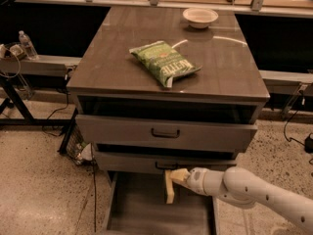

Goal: Place sponge into bottom drawer

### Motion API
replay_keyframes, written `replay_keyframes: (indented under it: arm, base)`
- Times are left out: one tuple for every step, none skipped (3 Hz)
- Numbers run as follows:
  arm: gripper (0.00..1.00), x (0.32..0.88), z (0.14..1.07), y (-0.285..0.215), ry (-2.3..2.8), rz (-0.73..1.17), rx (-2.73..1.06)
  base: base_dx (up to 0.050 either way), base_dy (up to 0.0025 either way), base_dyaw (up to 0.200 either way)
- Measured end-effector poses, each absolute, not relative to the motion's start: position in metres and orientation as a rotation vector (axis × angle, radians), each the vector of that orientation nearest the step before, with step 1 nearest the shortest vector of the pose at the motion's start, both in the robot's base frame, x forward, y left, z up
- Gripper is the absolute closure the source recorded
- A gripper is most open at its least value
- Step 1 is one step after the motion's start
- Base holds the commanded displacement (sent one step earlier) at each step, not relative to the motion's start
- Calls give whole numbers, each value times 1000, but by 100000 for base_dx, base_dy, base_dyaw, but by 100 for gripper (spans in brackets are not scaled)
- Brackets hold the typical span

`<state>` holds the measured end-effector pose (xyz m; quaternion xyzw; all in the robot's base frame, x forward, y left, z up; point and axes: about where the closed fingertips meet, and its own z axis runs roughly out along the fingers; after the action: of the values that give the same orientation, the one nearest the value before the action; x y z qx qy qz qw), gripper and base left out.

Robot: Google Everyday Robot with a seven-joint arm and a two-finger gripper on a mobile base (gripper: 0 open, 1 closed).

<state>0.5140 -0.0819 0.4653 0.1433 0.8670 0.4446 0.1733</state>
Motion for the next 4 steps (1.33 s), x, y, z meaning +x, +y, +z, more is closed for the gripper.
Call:
replay_keyframes:
  arm:
    - [100, 521, 429, -81, 2464, 1248, 417]
    - [100, 523, 386, -84, 2502, 1220, 411]
    - [100, 528, 353, -86, 2512, 1220, 402]
    - [100, 532, 322, -95, 2521, 1226, 429]
  base:
    - [0, 0, 0]
    - [0, 0, 0]
    - [0, 0, 0]
    - [0, 0, 0]
